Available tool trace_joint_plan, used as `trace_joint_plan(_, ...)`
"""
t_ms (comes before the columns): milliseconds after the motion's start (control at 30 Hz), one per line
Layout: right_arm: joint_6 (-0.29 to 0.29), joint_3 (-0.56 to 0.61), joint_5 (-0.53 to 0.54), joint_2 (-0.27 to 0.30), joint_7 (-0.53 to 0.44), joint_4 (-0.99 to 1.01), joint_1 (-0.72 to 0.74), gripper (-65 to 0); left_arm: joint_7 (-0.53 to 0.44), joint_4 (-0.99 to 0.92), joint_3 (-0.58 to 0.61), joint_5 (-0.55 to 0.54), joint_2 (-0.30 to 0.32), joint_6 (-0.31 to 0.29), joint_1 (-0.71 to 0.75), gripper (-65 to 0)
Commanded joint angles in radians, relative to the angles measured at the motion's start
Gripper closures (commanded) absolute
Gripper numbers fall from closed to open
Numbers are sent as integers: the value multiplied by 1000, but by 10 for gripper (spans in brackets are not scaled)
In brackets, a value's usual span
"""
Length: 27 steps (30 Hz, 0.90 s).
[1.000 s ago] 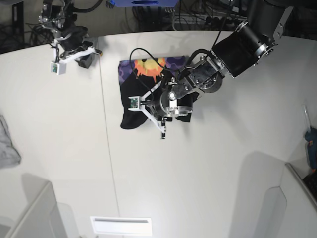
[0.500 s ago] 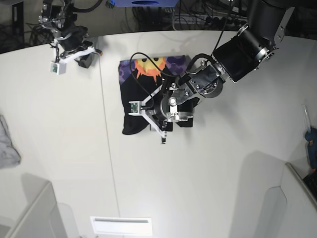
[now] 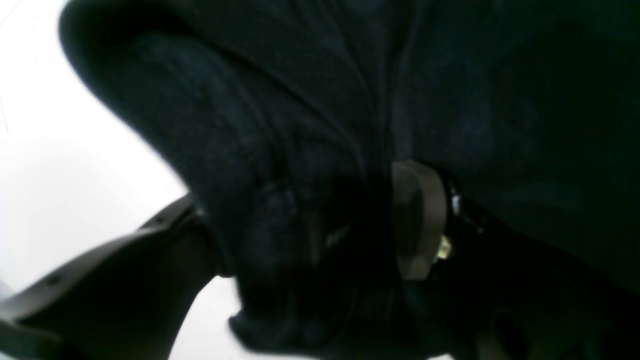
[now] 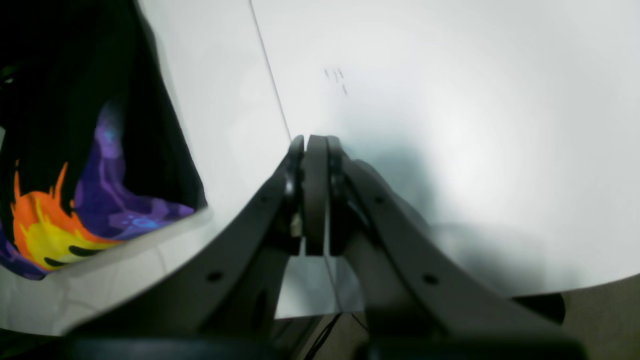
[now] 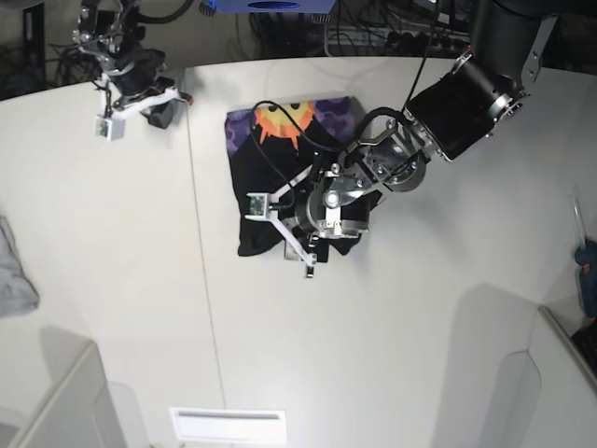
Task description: Fold the T-shirt properly
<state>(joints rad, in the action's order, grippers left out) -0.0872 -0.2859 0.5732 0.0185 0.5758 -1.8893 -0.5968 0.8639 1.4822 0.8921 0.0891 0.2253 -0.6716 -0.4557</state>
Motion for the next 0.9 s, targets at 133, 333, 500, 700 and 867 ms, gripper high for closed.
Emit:
trace_joint_plan(133, -4, -2, 9, 5, -18, -14, -2, 0, 67, 84, -78, 7, -10, 5, -33, -420)
trace_joint_plan(333, -7, 0, 9, 5, -17, -14, -2, 0, 67, 219, -127, 5, -7, 5, -21, -413)
trace_joint_plan(500, -13, -3, 9, 11, -41, -19, -19, 0, 62, 380, -368, 7, -5, 5, 114, -365)
trace_joint_plan(700, -15, 52, -69, 68, -221, -28, -81, 0, 54, 487, -614, -4, -4, 5, 301, 0)
trace_joint_plan(867, -15, 118, -209, 93, -359, -79, -159, 0, -133, 499, -741, -4, 46, 5, 479, 0)
